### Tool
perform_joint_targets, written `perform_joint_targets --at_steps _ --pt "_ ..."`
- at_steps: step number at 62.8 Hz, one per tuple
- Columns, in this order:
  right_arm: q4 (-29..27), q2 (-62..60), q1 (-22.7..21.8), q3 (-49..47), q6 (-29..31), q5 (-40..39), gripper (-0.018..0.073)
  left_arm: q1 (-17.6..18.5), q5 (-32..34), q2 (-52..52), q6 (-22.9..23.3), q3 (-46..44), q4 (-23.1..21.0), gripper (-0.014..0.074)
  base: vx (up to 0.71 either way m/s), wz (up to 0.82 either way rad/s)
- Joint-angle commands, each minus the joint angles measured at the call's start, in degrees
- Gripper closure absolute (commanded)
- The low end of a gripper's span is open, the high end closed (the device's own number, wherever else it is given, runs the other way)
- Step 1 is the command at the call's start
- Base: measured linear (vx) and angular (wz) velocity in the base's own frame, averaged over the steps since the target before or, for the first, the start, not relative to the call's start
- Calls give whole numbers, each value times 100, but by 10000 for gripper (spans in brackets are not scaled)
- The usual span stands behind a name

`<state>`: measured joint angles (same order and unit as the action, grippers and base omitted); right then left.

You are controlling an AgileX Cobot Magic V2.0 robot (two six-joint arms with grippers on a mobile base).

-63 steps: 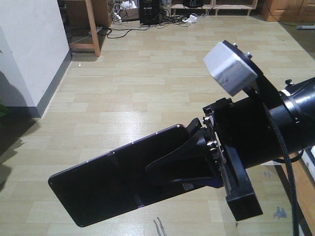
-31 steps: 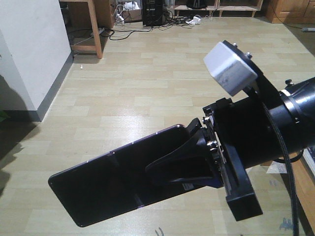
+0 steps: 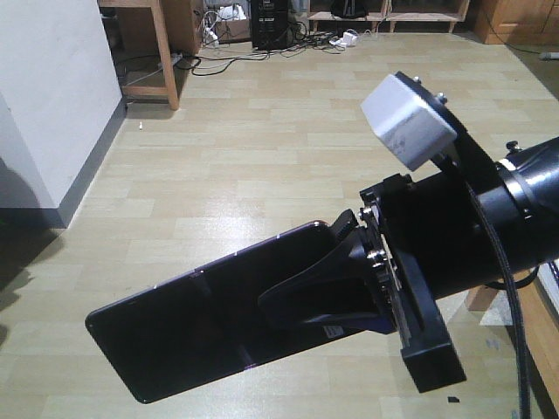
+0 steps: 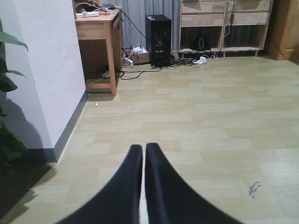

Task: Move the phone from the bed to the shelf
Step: 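Drive the base across the room with the phone held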

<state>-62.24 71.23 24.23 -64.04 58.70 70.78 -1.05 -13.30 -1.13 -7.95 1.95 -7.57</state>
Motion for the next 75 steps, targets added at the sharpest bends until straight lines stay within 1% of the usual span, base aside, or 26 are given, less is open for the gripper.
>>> perform_joint_targets --at_steps 1,75 --pt "-537 -143 -4 -156 65 309 563 15 419 -27 22 14 -36 596 17 0" --pt "-537 -143 -4 -156 65 309 563 15 419 -27 22 14 -36 596 23 -1"
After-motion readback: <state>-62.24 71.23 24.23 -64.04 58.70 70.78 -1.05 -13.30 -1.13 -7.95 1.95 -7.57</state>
